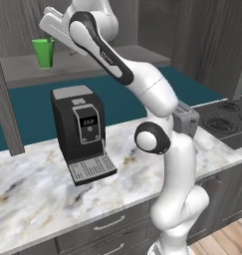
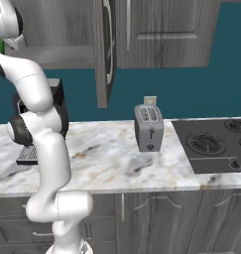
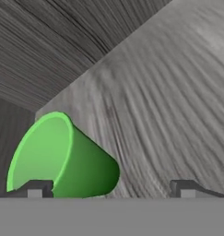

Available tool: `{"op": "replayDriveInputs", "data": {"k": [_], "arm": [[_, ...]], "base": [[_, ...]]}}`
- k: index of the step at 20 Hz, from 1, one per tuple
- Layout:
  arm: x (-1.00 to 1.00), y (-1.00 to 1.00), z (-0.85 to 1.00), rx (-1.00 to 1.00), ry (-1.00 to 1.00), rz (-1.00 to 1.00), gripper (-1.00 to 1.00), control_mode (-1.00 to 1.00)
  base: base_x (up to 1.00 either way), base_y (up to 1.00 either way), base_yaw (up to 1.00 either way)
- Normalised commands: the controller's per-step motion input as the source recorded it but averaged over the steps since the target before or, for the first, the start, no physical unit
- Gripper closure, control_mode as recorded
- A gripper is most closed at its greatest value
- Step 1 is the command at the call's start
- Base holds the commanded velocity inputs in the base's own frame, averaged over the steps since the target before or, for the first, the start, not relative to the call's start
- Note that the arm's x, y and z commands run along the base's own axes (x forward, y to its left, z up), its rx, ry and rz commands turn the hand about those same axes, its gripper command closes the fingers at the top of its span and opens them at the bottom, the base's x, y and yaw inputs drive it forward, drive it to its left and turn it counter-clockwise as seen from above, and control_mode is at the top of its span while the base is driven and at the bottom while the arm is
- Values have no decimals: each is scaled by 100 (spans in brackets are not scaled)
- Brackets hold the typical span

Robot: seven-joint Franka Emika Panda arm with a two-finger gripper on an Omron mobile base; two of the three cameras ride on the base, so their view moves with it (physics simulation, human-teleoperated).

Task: There is a tray on the dining counter. Grab the cup, mug, and pitcher and place them on the tray. The pitcher may be placed next to the tray if it cannot fit the tray.

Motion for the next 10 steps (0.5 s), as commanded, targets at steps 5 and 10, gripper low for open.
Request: {"op": "replayDriveInputs", "data": {"k": [5, 10], "arm": [[35, 2, 1, 0, 0, 0, -100, -100], [51, 20, 0, 0, 0, 0, -100, -100]], "base": [[0, 0, 0], [0, 0, 0]]}}
